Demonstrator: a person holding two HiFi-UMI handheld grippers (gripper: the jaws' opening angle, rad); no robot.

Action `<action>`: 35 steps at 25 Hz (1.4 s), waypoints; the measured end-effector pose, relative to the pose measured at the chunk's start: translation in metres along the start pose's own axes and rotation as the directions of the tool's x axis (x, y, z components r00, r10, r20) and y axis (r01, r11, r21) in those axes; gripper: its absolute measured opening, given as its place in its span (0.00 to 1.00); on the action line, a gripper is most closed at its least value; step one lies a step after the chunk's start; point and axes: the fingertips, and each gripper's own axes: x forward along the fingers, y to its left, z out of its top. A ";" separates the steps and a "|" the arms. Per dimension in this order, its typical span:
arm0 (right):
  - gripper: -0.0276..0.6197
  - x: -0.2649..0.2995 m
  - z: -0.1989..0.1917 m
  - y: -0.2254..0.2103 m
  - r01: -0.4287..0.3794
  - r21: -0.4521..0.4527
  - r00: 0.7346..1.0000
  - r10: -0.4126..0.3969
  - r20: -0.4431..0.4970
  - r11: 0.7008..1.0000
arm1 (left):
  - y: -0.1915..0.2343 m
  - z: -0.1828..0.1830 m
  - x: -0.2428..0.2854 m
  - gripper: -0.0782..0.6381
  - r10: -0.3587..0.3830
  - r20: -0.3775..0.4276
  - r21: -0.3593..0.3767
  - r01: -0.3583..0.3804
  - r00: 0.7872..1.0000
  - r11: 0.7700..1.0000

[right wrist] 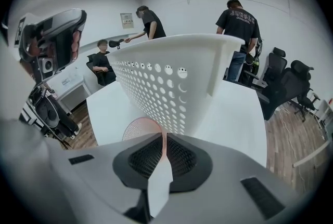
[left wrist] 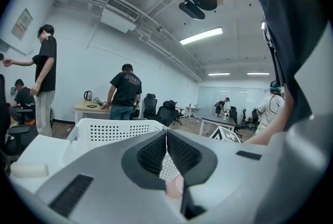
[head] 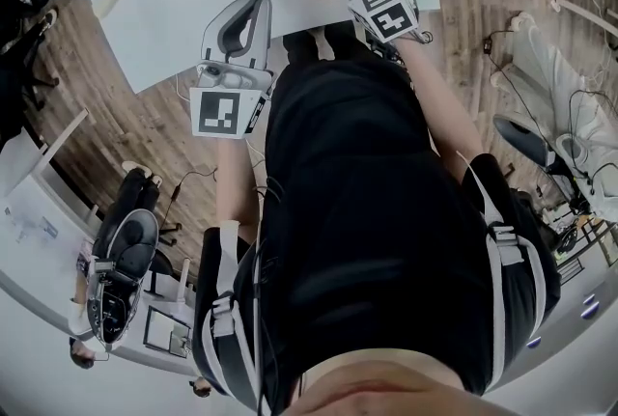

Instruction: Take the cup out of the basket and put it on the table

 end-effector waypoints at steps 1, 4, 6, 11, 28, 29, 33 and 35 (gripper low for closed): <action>0.09 0.002 0.000 -0.002 0.000 0.017 1.000 0.000 -0.005 1.000 | 0.001 0.000 0.001 0.14 0.000 -0.002 0.000 0.000 1.000 1.000; 0.09 0.002 0.002 -0.005 -0.024 0.096 1.000 0.025 -0.015 0.995 | 0.003 0.001 0.003 0.14 0.000 -0.004 -0.001 0.000 1.000 1.000; 0.09 -0.001 0.001 0.000 -0.043 0.130 0.998 0.047 -0.029 0.991 | 0.003 0.001 0.002 0.14 -0.001 -0.002 -0.003 0.001 1.000 1.000; 0.09 -0.005 -0.012 0.017 -0.069 0.105 0.990 0.081 -0.112 0.992 | 0.003 0.001 0.000 0.14 -0.004 0.000 -0.004 0.004 1.000 1.000; 0.09 -0.019 -0.007 0.006 -0.056 0.072 0.998 0.059 -0.036 0.996 | -0.018 -0.003 0.008 0.14 -0.018 -0.004 0.006 0.018 1.000 1.000; 0.09 -0.023 -0.001 0.005 -0.058 0.073 0.998 0.059 -0.017 0.996 | -0.017 -0.002 0.009 0.14 -0.019 -0.004 0.006 0.019 1.000 1.000; 0.09 -0.047 0.029 0.007 -0.077 0.057 0.993 0.072 0.094 0.995 | -0.014 0.004 0.013 0.14 -0.027 0.002 0.007 0.027 1.000 1.000; 0.09 -0.060 0.043 0.017 -0.090 0.037 0.985 0.083 0.150 0.995 | -0.015 0.007 0.009 0.14 -0.033 0.010 0.008 0.033 0.999 0.999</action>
